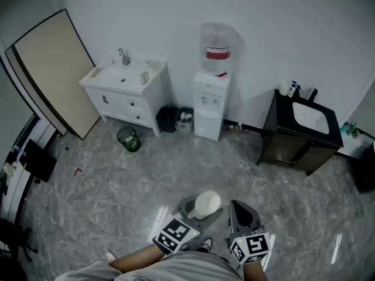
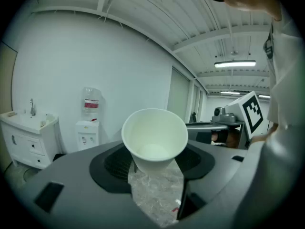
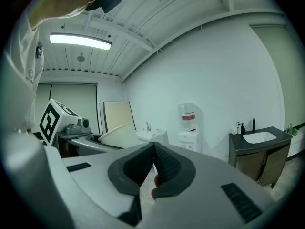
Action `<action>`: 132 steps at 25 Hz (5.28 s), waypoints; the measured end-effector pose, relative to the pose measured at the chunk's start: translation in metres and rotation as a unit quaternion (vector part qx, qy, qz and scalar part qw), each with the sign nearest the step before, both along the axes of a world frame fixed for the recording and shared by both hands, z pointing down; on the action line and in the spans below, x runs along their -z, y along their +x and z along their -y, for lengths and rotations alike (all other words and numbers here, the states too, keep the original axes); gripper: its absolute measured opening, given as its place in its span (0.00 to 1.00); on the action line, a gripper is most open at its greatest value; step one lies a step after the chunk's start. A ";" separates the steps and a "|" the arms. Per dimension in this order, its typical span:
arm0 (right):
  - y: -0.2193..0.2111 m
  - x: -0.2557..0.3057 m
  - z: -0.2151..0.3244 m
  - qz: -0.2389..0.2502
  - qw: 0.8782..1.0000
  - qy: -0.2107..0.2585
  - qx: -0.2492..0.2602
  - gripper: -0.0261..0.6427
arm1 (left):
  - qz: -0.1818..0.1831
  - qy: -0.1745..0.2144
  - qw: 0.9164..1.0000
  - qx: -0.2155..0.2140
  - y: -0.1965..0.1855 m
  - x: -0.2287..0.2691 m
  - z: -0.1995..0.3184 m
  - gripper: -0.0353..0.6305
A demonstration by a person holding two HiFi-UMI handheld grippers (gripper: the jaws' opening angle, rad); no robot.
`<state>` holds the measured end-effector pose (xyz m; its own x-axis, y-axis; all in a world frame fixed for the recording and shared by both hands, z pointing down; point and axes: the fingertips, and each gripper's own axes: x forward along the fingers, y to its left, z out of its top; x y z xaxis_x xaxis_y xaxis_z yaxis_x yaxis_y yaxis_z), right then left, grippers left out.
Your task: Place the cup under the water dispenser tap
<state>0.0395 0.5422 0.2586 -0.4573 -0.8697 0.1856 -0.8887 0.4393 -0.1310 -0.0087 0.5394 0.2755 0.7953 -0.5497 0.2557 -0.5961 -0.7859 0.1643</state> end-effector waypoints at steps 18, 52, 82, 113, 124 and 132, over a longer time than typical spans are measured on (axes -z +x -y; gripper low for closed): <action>0.043 0.001 0.037 0.023 0.998 0.018 0.053 0.06 | 0.009 0.006 0.999 0.035 0.041 -0.005 0.046 0.47; -0.039 -0.022 0.484 0.028 1.000 -0.001 0.004 0.06 | 0.022 0.025 0.999 -0.018 -0.032 -0.051 0.498 0.47; 0.015 -0.189 0.816 0.018 0.999 -0.044 -0.018 0.06 | 0.078 0.021 0.996 -0.037 0.031 -0.288 0.830 0.47; 0.068 -0.376 0.844 0.028 0.997 -0.063 -0.044 0.06 | 0.164 -0.038 0.982 0.085 0.074 -0.665 0.960 0.47; 0.063 -0.373 0.843 0.052 0.995 -0.073 -0.036 0.07 | 0.161 -0.057 0.983 0.072 0.077 -0.674 0.954 0.54; 0.056 -0.356 0.840 0.049 0.995 -0.079 -0.028 0.07 | 0.181 -0.077 0.978 0.066 0.052 -0.647 0.927 0.56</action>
<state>0.0955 -0.2973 0.6142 -0.4310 -0.8582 0.2788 -0.8912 0.3564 -0.2807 0.0434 -0.3873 0.9228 0.5620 -0.5750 0.5946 -0.7322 -0.6802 0.0343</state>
